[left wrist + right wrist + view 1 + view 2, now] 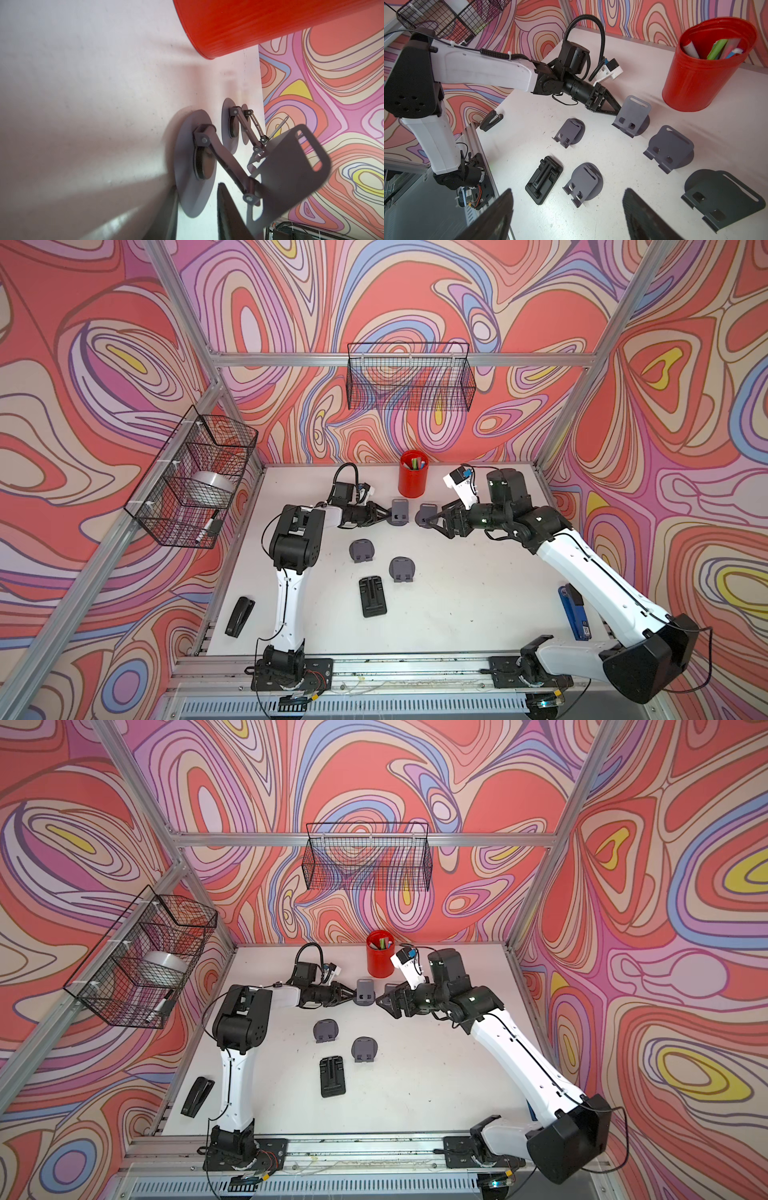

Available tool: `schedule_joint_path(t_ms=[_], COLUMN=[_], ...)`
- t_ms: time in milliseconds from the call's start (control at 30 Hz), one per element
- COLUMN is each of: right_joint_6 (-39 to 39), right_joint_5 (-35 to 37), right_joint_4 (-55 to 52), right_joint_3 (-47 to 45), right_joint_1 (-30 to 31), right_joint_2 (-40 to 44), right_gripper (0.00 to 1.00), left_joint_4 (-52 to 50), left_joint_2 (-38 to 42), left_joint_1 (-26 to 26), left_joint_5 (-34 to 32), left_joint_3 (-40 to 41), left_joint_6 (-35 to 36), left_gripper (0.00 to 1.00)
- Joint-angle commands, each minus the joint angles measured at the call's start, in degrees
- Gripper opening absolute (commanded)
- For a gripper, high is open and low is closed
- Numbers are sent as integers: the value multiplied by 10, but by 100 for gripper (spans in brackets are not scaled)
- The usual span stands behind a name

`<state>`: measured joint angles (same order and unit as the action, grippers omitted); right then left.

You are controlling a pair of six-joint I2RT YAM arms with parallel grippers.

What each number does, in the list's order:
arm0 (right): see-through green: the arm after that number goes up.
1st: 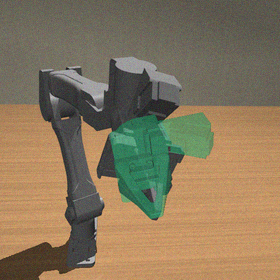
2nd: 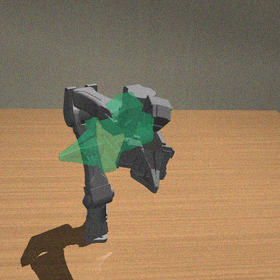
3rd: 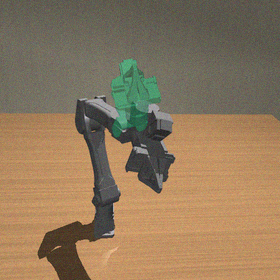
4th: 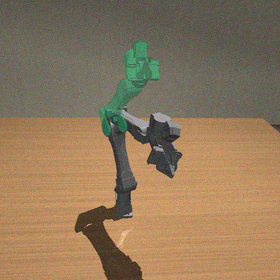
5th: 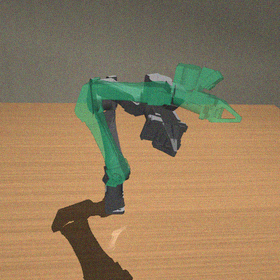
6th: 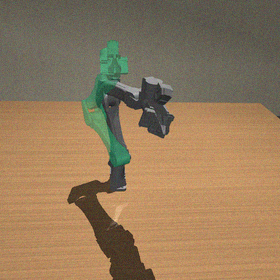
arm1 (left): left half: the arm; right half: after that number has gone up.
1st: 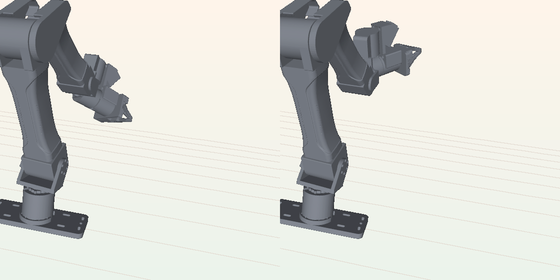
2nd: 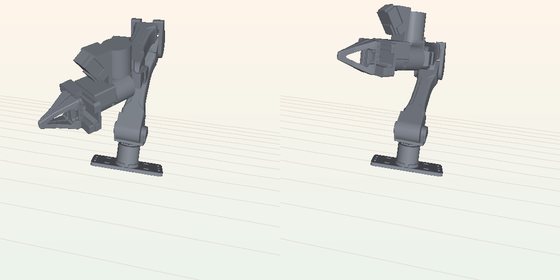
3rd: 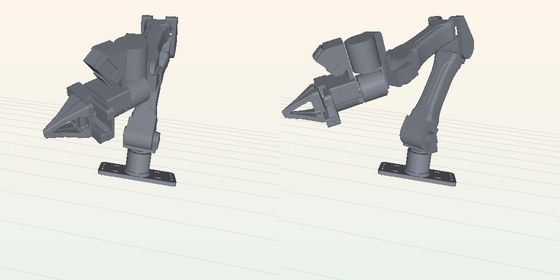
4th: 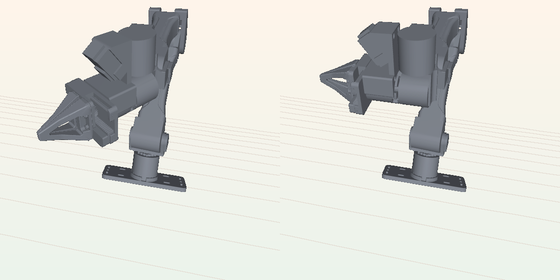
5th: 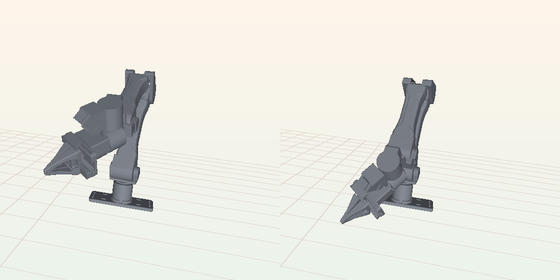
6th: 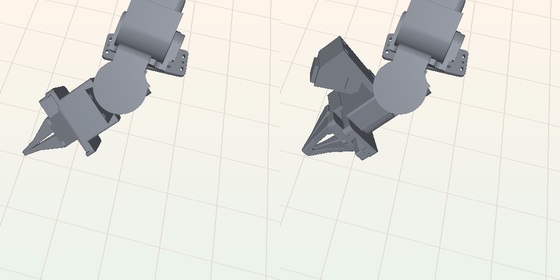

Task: Open the phone stand
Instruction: Place the phone stand at the center of the board.

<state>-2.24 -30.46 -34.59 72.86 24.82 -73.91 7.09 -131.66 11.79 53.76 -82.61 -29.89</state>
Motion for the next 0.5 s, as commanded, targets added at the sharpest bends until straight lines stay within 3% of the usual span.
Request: schedule_joint_path(t_ms=[0, 467], right_joint_6=[2, -11], right_joint_5=[-1, 22], right_joint_4=[11, 20], right_joint_3=[-7, -13], right_joint_1=[-1, -1], right_joint_2=[-3, -15], right_gripper=[84, 83], left_joint_4=[-27, -29], left_joint_2=[14, 64], left_joint_1=[-8, -17], left_joint_5=[-15, -7], left_joint_3=[7, 17], left_joint_6=[16, 16], left_gripper=[30, 31])
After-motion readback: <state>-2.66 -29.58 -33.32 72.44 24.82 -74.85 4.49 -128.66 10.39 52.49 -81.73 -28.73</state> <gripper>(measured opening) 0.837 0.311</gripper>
